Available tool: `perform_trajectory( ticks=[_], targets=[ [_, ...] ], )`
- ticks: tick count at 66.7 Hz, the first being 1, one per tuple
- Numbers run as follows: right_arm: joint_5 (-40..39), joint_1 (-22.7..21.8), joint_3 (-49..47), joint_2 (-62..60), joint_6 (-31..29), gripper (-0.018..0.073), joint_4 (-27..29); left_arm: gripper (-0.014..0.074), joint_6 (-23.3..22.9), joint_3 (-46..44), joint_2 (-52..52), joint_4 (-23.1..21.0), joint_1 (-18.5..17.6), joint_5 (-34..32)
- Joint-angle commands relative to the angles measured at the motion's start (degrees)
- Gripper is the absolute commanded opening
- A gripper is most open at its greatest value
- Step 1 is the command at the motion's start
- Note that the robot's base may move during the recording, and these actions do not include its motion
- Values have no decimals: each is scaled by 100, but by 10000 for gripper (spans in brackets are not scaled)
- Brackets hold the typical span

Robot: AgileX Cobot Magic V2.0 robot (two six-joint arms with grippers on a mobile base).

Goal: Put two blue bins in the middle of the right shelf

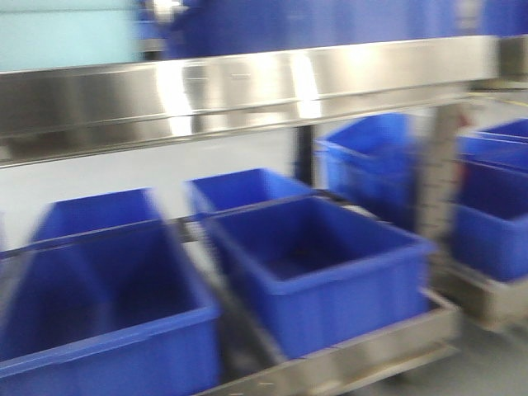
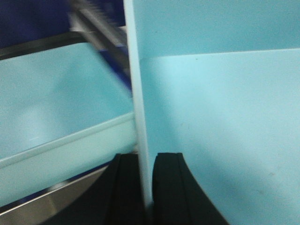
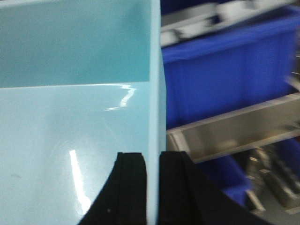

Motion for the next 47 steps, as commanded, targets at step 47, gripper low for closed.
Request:
perform_trajectory(
  ticks=[47],
  targets=[
    [-345, -42, -26, -91, -8, -159, -103, -111, 31, -53, -86, 172, -3, -73]
  ],
)
